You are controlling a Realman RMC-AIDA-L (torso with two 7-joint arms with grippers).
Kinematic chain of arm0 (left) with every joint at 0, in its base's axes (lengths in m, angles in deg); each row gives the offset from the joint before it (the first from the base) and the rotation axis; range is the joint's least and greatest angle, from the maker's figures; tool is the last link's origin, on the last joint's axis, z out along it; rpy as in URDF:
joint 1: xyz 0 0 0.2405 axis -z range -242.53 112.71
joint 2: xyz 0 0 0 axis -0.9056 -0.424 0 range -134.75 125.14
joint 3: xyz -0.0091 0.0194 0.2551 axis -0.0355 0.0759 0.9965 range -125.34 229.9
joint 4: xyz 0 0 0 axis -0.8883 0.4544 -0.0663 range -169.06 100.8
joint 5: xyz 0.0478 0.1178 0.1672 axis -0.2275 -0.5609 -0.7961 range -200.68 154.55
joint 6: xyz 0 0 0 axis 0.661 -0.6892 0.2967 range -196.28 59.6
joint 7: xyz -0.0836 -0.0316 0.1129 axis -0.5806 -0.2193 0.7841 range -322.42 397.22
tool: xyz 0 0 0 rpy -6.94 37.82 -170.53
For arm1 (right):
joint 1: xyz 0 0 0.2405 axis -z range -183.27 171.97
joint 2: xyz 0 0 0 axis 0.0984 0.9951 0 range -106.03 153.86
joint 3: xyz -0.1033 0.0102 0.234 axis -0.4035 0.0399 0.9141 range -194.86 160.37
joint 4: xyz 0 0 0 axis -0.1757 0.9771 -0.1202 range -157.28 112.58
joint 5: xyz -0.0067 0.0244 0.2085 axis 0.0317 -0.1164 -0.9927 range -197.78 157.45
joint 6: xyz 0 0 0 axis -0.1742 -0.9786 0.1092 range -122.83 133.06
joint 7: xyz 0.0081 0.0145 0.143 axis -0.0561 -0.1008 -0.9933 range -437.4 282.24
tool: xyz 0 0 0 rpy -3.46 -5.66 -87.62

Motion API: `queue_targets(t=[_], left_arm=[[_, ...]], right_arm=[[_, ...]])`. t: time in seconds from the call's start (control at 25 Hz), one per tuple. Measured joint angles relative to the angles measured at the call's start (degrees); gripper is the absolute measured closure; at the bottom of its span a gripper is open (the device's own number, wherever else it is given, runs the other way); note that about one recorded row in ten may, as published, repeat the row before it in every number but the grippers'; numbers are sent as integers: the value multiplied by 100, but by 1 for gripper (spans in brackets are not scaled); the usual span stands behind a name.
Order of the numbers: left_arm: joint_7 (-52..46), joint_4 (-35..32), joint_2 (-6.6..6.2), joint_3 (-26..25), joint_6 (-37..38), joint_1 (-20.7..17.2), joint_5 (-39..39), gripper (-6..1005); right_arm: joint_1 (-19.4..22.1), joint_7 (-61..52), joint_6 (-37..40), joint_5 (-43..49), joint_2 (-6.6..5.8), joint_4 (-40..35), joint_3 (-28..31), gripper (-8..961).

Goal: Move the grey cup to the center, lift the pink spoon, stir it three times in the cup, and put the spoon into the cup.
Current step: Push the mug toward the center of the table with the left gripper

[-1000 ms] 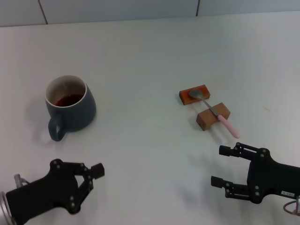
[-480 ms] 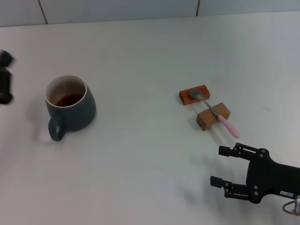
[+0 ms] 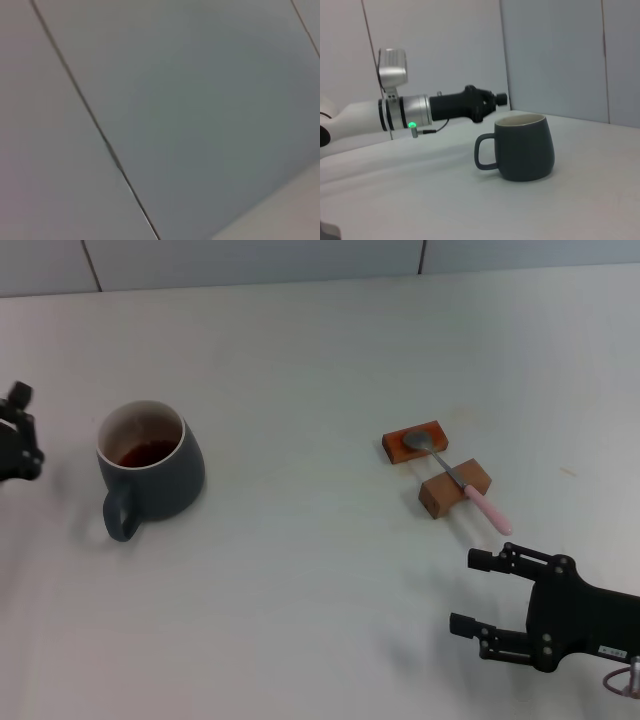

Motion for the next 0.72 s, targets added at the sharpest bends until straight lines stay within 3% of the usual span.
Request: queue_targets(t=[0.28, 0.72], left_arm=[[707, 594, -1, 30, -848, -113, -11, 966], [723, 1290, 14, 81, -1341, -248, -323, 952]], right_arm=[[-7, 0, -21, -5, 0, 0, 10, 178], [-19, 0, -52, -14, 0, -11, 17, 179]])
